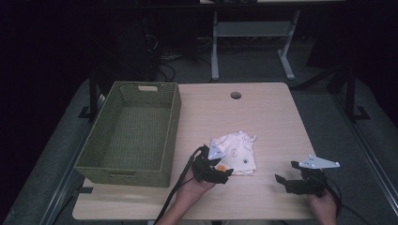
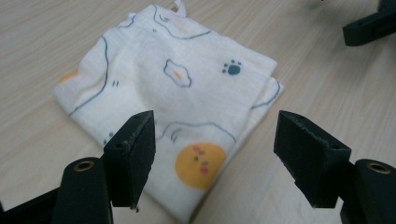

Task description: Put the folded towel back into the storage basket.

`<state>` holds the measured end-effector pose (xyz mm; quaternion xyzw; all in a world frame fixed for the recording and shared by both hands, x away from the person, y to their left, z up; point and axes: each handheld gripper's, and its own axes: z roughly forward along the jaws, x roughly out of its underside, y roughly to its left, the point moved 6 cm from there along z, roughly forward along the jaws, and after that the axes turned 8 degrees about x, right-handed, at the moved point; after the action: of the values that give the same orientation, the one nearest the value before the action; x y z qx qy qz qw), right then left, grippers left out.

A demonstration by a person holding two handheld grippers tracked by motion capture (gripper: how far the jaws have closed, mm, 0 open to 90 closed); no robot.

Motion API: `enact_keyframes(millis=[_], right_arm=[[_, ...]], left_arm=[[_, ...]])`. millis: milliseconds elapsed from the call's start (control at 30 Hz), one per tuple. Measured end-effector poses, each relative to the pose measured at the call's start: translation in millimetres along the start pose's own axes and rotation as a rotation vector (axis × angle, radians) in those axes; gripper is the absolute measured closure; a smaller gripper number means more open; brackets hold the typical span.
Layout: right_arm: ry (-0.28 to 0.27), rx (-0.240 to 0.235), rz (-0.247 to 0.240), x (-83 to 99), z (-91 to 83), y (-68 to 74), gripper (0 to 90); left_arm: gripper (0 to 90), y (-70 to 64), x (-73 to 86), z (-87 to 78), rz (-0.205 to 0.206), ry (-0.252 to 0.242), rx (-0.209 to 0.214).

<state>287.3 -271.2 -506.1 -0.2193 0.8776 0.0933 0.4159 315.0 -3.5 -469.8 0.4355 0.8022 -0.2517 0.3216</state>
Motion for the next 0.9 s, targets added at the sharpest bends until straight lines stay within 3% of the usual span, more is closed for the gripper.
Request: enact_keyframes(millis=[333,567,733,900], right_arm=[[-0.007,-0.002,-0.004,-1.2,-0.8,1.3,13.7],[-0.007,-0.004,-0.012,-1.0,-1.1,1.6,13.7],[-0.009,-0.007,-0.011,-1.5,-1.4,1.9,13.7],[-0.009,-0.007,-0.01,-1.4,-1.4,1.7,13.6]], left_arm=[[31.3,20.5,-25.0,23.5,0.007,0.06,-0.029],[32.8,33.1,-31.2,39.9,-0.001,0.126,-0.039],[38.5,41.3,-32.8,53.2,-0.029,0.178,-0.011],[38.2,45.5,-32.7,61.2,-0.031,0.224,-0.024]])
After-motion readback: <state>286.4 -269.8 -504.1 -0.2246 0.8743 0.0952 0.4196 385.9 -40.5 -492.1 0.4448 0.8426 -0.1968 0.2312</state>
